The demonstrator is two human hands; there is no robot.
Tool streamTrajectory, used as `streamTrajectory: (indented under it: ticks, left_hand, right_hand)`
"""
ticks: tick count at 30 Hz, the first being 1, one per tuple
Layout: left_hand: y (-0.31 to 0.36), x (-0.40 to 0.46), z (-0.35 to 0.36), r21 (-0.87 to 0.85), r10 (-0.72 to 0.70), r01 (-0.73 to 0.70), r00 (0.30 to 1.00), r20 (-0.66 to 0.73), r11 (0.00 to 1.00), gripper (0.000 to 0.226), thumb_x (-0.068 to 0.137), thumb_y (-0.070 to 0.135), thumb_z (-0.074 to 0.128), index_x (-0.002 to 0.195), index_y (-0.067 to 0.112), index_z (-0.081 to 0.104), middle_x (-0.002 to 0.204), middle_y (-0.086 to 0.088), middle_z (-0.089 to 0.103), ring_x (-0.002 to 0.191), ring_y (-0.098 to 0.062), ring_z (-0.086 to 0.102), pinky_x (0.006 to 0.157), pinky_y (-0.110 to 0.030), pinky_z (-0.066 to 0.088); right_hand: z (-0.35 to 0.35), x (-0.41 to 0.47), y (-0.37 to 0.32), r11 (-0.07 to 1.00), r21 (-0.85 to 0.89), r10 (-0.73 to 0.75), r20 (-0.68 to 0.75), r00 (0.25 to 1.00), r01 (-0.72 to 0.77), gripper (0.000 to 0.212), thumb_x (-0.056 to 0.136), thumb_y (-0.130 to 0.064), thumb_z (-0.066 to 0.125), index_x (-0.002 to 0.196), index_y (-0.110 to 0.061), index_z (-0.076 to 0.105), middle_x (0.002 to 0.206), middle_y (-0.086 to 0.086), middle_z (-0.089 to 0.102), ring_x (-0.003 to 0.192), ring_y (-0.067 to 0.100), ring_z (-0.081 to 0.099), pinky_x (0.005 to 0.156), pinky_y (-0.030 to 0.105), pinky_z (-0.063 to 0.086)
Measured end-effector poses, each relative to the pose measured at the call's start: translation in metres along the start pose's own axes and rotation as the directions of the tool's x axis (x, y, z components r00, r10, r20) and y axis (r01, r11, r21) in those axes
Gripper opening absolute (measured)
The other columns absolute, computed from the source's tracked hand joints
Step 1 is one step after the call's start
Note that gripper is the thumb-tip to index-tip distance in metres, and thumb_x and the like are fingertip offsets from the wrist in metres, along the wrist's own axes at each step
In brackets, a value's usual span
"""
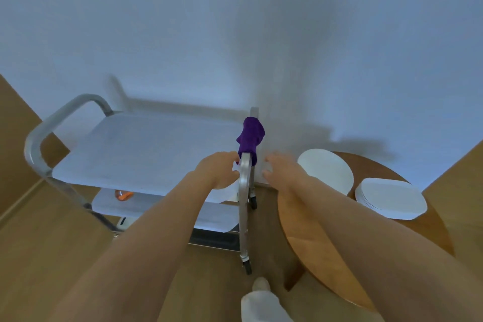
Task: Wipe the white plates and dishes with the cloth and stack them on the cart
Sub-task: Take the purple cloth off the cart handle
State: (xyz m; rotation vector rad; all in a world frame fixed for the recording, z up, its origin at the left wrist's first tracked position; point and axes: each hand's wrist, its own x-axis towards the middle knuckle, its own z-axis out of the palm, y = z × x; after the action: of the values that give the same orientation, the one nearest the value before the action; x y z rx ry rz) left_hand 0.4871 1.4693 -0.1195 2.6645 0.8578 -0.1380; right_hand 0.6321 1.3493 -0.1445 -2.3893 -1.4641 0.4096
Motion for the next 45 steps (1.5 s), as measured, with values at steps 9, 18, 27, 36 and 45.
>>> streamTrajectory:
  ticks: [9,18,27,36,45]
  left_hand:
    - [-0.019,0.109,-0.018,-0.032,-0.022,0.022,1.0,-0.002,0.999,0.04,0.096,0.027,0.05,0.134,0.016,0.047,0.129,-0.004,0.058,0.111,-0.022,0.056,0.089,-0.031,0.044]
    - [-0.024,0.209,-0.013,-0.064,-0.038,0.044,0.996,0.086,0.997,0.045,0.095,0.025,0.05,0.139,0.017,0.043,0.133,-0.004,0.056,0.115,-0.022,0.056,0.093,-0.032,0.045]
    - [-0.049,0.241,0.003,-0.148,-0.082,0.094,0.993,0.086,0.984,0.052,0.095,0.027,0.051,0.144,0.02,0.033,0.132,-0.004,0.058,0.113,-0.023,0.058,0.088,-0.03,0.045]
    - [-0.053,0.248,0.001,-0.199,0.009,-0.006,1.0,0.016,0.98,0.044,0.098,0.022,0.045,0.142,0.021,0.042,0.133,-0.004,0.055,0.121,-0.021,0.05,0.097,-0.033,0.04]
    - [-0.024,0.211,-0.008,-0.512,0.092,-0.196,0.971,-0.222,0.836,0.048,0.096,0.045,0.048,0.134,0.016,0.051,0.116,0.009,0.06,0.103,0.003,0.05,0.088,-0.016,0.034]
  right_hand:
    - [-0.002,0.11,0.034,0.993,0.107,0.036,0.05,0.998,-0.042,0.033,0.096,-0.028,0.043,0.122,-0.009,0.049,0.12,0.007,0.051,0.105,0.022,0.052,0.082,0.026,0.038]
    - [0.006,0.204,0.067,0.952,0.281,0.099,0.098,0.99,-0.123,0.029,0.094,-0.034,0.05,0.115,-0.014,0.05,0.102,-0.002,0.055,0.095,0.017,0.055,0.072,0.019,0.04]
    - [0.024,0.237,0.07,0.735,0.602,0.164,0.289,0.943,-0.312,0.071,0.086,-0.033,0.064,0.143,-0.014,0.026,0.136,0.004,0.047,0.106,0.017,0.053,0.065,0.014,0.041]
    - [0.007,0.233,0.058,0.83,0.449,0.207,0.306,0.929,-0.332,0.02,0.083,-0.027,0.065,0.095,-0.012,0.061,0.089,0.004,0.064,0.08,0.018,0.061,0.068,0.028,0.05]
    - [-0.023,0.184,0.027,0.735,0.65,0.209,0.054,0.976,-0.193,0.01,0.085,-0.021,0.065,0.088,-0.012,0.065,0.079,0.003,0.067,0.07,0.01,0.064,0.064,0.021,0.052]
